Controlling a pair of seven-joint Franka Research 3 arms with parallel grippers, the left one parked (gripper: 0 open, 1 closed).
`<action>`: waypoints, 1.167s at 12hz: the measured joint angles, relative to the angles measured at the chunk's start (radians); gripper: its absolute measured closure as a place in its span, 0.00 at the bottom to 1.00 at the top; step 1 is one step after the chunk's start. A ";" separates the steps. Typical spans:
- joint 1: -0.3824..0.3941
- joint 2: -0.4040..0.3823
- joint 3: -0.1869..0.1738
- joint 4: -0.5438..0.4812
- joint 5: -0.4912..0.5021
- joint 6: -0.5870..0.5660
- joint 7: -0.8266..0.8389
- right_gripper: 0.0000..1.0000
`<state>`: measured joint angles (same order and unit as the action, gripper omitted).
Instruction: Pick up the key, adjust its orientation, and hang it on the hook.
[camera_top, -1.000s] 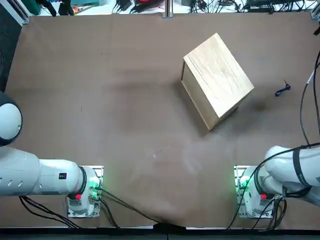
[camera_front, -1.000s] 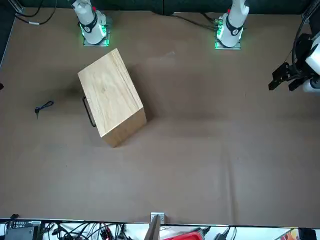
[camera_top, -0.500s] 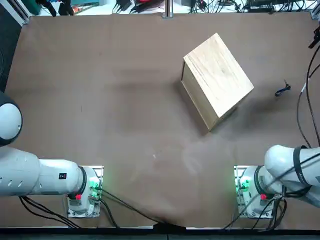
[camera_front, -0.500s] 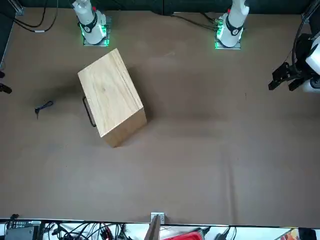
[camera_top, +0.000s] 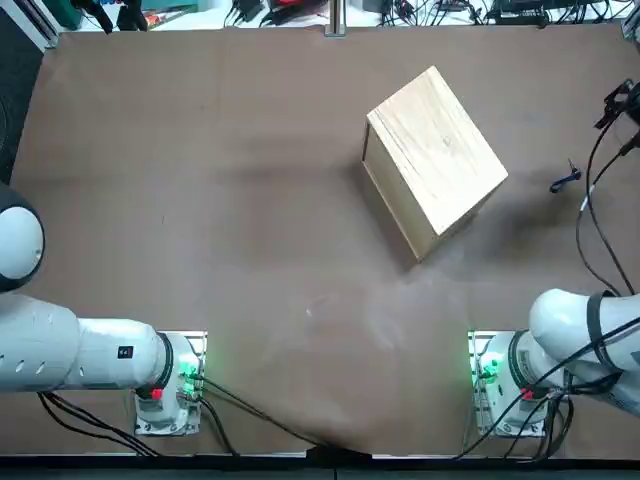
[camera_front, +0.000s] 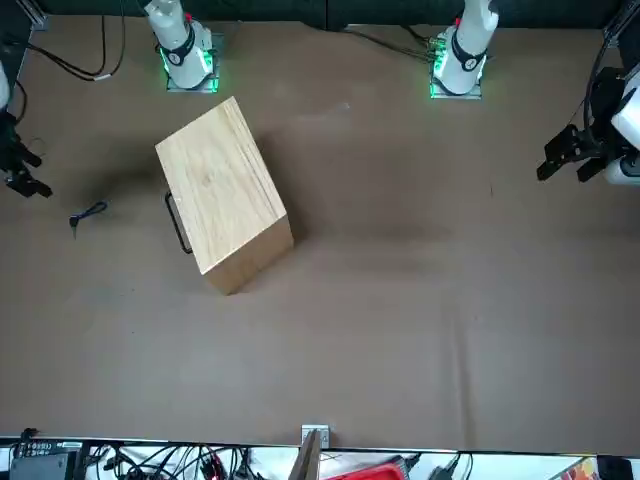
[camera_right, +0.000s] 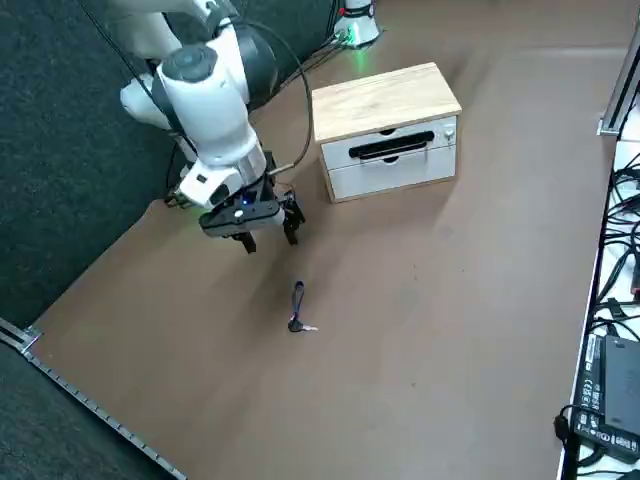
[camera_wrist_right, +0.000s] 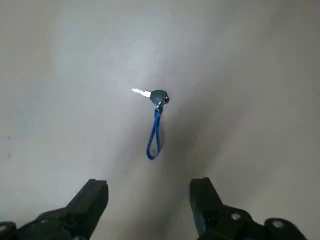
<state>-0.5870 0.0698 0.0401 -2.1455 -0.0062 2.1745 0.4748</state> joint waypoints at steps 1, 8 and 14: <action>0.000 0.000 0.000 -0.032 0.000 0.043 0.016 0.00; 0.000 0.087 0.002 -0.132 0.001 0.259 0.083 0.00; -0.001 0.188 0.002 -0.154 0.001 0.387 0.154 0.00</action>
<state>-0.5878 0.2578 0.0425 -2.2992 -0.0047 2.5620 0.6288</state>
